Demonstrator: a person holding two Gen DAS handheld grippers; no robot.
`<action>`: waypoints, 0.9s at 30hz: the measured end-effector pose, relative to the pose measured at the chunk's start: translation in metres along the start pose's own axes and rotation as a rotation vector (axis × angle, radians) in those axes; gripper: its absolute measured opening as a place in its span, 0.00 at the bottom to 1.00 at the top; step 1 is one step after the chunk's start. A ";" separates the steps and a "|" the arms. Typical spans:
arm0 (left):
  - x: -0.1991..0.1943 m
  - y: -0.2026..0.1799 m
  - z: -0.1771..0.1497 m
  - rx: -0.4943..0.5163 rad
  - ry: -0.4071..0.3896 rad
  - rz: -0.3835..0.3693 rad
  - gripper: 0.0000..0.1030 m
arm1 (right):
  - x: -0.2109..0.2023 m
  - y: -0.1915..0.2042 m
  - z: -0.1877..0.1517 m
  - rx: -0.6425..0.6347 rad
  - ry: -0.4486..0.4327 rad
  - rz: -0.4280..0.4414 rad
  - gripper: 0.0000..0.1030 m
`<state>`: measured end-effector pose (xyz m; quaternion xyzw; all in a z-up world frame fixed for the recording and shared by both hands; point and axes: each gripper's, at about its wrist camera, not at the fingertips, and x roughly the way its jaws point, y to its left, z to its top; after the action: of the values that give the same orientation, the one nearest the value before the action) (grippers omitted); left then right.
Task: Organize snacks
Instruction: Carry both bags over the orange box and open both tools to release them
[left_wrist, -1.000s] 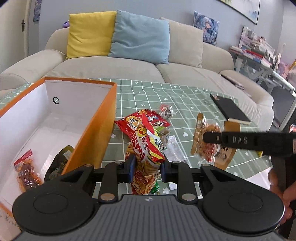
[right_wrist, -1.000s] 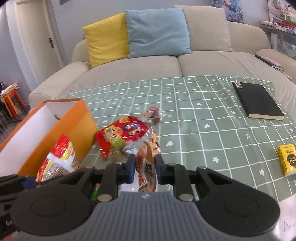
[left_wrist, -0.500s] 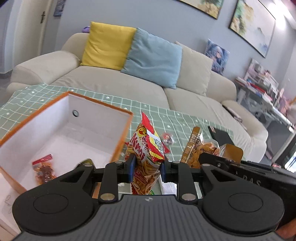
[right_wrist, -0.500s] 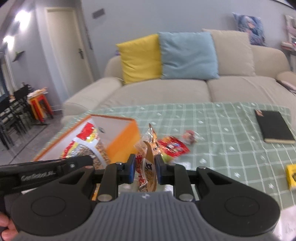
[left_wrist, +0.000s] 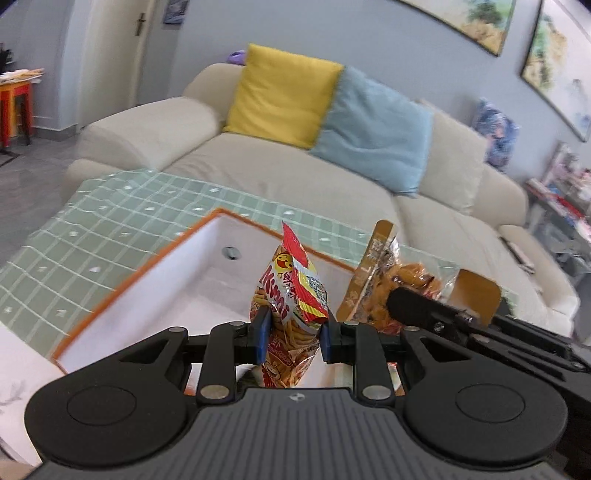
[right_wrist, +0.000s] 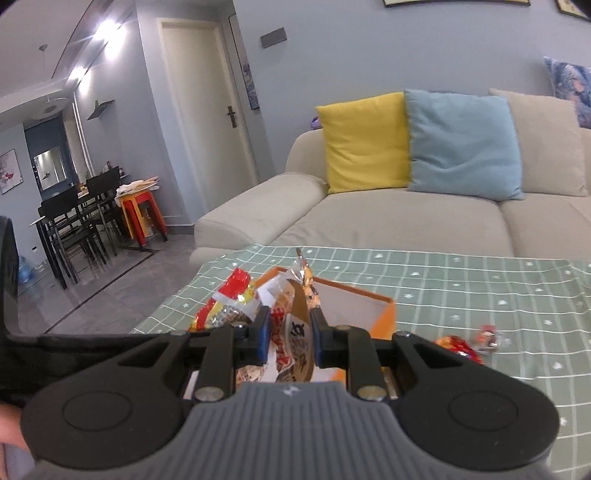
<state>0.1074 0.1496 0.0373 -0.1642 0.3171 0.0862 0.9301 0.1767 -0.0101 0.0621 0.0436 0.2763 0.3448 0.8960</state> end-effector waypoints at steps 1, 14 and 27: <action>0.004 0.005 0.002 -0.005 0.006 0.015 0.28 | 0.008 0.003 0.002 0.000 0.009 0.008 0.18; 0.066 0.060 0.001 -0.068 0.158 0.130 0.28 | 0.106 0.009 -0.007 -0.039 0.198 -0.021 0.18; 0.098 0.063 -0.011 -0.002 0.245 0.203 0.28 | 0.158 -0.005 -0.031 0.010 0.363 0.026 0.18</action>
<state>0.1611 0.2093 -0.0472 -0.1415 0.4433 0.1594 0.8707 0.2597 0.0839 -0.0394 -0.0112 0.4346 0.3574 0.8266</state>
